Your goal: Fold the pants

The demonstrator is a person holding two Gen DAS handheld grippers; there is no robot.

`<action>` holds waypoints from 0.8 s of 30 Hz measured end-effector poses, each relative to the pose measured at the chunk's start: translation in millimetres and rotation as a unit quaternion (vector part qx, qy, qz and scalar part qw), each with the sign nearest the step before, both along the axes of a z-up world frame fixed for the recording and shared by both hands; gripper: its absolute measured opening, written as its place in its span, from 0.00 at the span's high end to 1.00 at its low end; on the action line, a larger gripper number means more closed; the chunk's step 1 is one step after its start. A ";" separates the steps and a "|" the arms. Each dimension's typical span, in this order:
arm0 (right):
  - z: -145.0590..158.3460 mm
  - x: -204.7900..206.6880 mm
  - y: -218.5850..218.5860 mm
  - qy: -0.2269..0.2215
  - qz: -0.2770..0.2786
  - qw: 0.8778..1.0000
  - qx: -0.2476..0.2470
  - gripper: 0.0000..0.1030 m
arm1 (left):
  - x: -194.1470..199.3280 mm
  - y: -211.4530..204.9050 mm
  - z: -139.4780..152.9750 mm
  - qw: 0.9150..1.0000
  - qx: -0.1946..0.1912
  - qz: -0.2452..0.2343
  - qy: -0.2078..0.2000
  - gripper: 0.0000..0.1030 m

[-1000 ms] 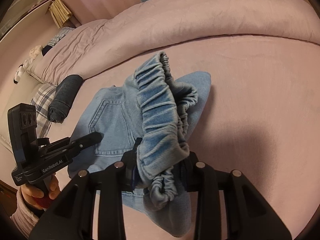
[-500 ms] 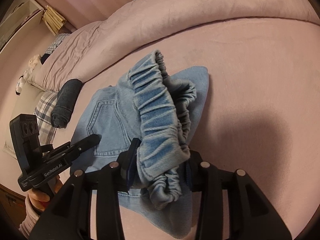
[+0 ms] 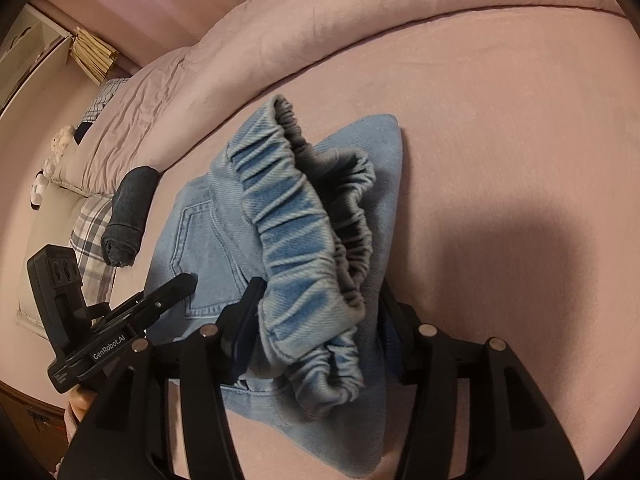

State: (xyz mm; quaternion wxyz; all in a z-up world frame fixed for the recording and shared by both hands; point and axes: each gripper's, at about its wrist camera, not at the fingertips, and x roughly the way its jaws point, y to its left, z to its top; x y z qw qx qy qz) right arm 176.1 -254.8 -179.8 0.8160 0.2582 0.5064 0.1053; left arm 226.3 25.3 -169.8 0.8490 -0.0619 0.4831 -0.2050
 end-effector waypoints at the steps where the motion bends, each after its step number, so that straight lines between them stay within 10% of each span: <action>1: -0.2 -0.4 -0.1 0.000 -0.001 1.000 0.000 0.48 | 0.7 0.3 -0.3 1.000 0.002 0.002 0.000 0.38; 24: 11.7 7.6 14.0 0.023 -0.012 0.996 -0.081 0.35 | 4.6 1.2 -1.8 0.997 0.057 0.044 0.015 0.10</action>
